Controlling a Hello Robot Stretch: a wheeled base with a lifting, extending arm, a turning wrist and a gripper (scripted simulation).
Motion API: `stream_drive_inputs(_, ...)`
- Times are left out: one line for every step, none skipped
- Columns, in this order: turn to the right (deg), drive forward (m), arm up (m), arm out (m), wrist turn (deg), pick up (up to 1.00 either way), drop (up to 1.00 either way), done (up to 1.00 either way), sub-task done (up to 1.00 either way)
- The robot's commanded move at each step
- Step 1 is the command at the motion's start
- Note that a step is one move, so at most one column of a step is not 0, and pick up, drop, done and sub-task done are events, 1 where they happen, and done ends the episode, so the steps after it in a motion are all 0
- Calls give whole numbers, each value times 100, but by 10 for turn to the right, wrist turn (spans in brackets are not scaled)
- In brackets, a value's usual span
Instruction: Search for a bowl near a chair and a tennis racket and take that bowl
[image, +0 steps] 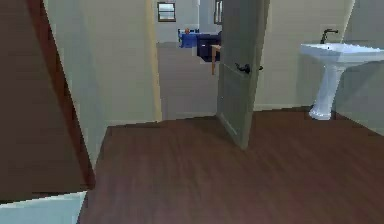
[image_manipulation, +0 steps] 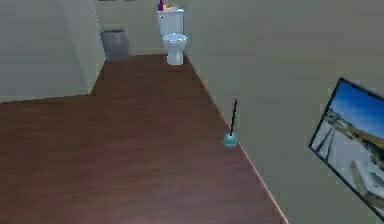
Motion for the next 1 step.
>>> stream_drive_inputs(0, 100, 0, 0, 0, 0, 0, 0, 0)
